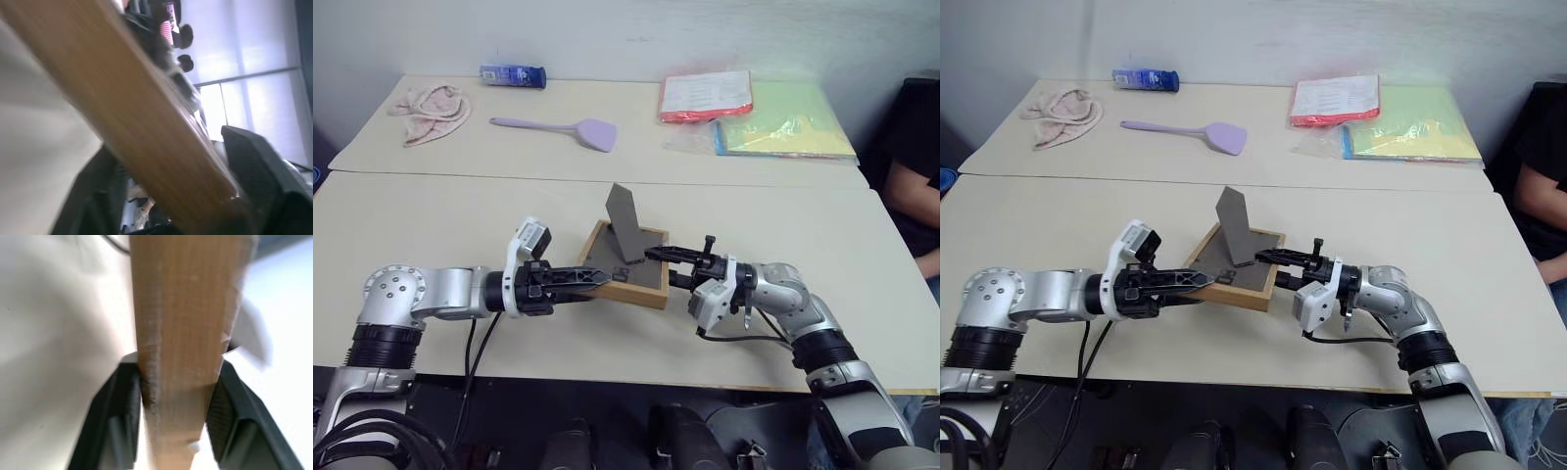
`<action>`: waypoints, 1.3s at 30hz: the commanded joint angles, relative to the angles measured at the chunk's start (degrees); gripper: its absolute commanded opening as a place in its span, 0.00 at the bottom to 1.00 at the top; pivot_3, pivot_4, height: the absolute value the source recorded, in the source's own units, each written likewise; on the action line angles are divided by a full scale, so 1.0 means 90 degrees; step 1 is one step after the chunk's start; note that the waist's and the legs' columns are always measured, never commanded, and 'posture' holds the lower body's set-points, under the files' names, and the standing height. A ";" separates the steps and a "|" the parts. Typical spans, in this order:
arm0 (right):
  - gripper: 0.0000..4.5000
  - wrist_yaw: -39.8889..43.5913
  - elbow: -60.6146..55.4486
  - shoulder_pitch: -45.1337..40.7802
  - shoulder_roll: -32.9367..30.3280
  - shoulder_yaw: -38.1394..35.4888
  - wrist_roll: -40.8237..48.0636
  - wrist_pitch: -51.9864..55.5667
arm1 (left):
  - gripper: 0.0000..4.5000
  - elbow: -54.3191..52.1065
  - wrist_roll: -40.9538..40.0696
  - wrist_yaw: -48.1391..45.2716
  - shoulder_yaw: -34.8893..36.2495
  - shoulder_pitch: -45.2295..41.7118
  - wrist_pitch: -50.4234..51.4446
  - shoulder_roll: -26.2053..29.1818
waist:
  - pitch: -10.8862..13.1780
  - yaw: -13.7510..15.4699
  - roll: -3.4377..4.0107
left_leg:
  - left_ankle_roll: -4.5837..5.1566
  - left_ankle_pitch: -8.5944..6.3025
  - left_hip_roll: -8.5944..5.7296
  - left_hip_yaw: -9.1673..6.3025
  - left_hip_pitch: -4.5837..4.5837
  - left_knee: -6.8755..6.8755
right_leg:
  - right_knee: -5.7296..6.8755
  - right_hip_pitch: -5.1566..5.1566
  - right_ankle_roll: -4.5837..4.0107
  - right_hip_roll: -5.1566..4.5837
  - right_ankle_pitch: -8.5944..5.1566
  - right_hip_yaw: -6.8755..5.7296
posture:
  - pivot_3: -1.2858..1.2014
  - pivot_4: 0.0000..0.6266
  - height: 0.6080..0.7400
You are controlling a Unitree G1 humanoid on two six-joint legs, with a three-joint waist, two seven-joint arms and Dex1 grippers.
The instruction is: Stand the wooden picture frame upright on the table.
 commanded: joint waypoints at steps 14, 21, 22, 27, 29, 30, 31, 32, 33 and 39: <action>0.28 0.1802 -0.3468 0.0804 -0.0560 0.0174 0.7526 0.8567 | 1.00 -0.2779 0.6025 -0.3925 0.2072 0.3096 -0.5144 0.1109 | 0.0014 0.0060 0.0021 | 0.0004 -0.0004 -0.0001 -0.0013 -0.0008 -0.0012 | -0.0027 0.0000 -0.0012 -0.0013 -0.0006 -0.0009 | 0.52 0.24 1.00; 0.28 0.1538 -0.3564 0.0651 -0.0699 0.0087 0.7423 1.0624 | 1.00 -0.2782 0.7537 -0.4862 0.1533 0.3622 -0.6435 0.0710 | 0.0013 0.0023 0.0022 | 0.0012 -0.0011 0.0000 -0.0009 -0.0011 -0.0054 | -0.0052 -0.0016 -0.0016 -0.0022 -0.0009 -0.0010 | 0.52 0.24 1.00; 0.28 0.1672 -0.3524 0.0672 -0.0713 0.0196 0.7196 1.0583 | 1.00 -0.2747 0.7601 -0.4850 0.1517 0.3559 -0.6446 0.0659 | 0.0013 0.0020 0.0022 | 0.0011 -0.0011 0.0001 -0.0008 -0.0012 -0.0058 | -0.0052 -0.0019 -0.0016 -0.0021 -0.0009 -0.0010 | 0.52 0.24 1.00; 0.28 0.1689 -0.3241 0.0717 -0.0446 0.0199 0.6746 1.0733 | 1.00 -0.2612 0.7788 -0.4939 0.1429 0.3259 -0.6377 0.0539 | 0.0010 0.0018 0.0019 | 0.0016 -0.0009 0.0000 -0.0004 0.0000 -0.0058 | -0.0042 -0.0008 -0.0014 -0.0020 -0.0008 -0.0010 | 0.52 0.24 1.00; 0.28 0.1678 -0.3183 0.0725 -0.0336 0.0079 0.6801 1.0900 | 1.00 -0.2576 0.7870 -0.4960 0.1403 0.3165 -0.6365 0.0509 | 0.0009 0.0014 0.0018 | 0.0016 -0.0009 0.0000 -0.0001 0.0005 -0.0058 | -0.0035 -0.0008 -0.0014 -0.0020 -0.0007 -0.0007 | 0.52 0.24 1.00; 0.28 0.1752 -0.3238 0.0716 -0.0374 0.0063 0.6909 1.1161 | 1.00 -0.2558 0.7915 -0.4979 0.1387 0.3135 -0.6361 0.0508 | 0.0009 0.0006 0.0018 | 0.0015 -0.0009 0.0001 -0.0001 0.0006 -0.0058 | -0.0034 -0.0008 -0.0014 -0.0019 -0.0008 -0.0007 | 0.52 0.24 1.00; 0.28 0.1754 -0.3346 0.0724 -0.0342 0.0020 0.6795 1.0988 | 1.00 -0.2509 0.8015 -0.4996 0.1377 0.3117 -0.6418 0.0517 | 0.0009 0.0003 0.0018 | 0.0015 -0.0009 0.0001 -0.0001 0.0006 -0.0059 | -0.0032 -0.0008 -0.0014 -0.0018 -0.0007 -0.0007 | 0.52 0.24 1.00; 0.44 0.1757 -0.3432 0.0731 -0.0315 -0.0012 0.6685 1.0848 | 1.00 -0.2475 0.8088 -0.5012 0.1374 0.3107 -0.6457 0.0518 | 0.0009 0.0008 0.0018 | 0.0015 -0.0009 0.0001 0.0000 0.0007 -0.0059 | -0.0031 -0.0008 -0.0014 -0.0018 -0.0008 -0.0005 | 0.52 0.24 1.00; 0.50 0.1957 -0.3669 0.0775 -0.0388 -0.0067 0.6745 1.0822 | 1.00 -0.2426 0.8136 -0.5055 0.1398 0.3122 -0.6488 0.0528 | 0.0009 0.0021 0.0018 | 0.0015 -0.0009 0.0001 0.0000 0.0006 -0.0058 | -0.0031 -0.0008 -0.0014 -0.0018 -0.0008 -0.0006 | 0.52 0.24 1.00; 0.97 0.2871 -0.4425 0.1588 -0.1105 -0.0727 0.6352 0.9779 | 1.00 -0.2015 0.8630 -0.5260 0.1783 0.3678 -0.7102 0.0493 | 0.0009 0.0051 0.0018 | 0.0023 -0.0014 0.0000 -0.0001 -0.0008 -0.0062 | -0.0039 -0.0014 -0.0011 -0.0018 -0.0006 -0.0010 | 0.52 0.24 1.00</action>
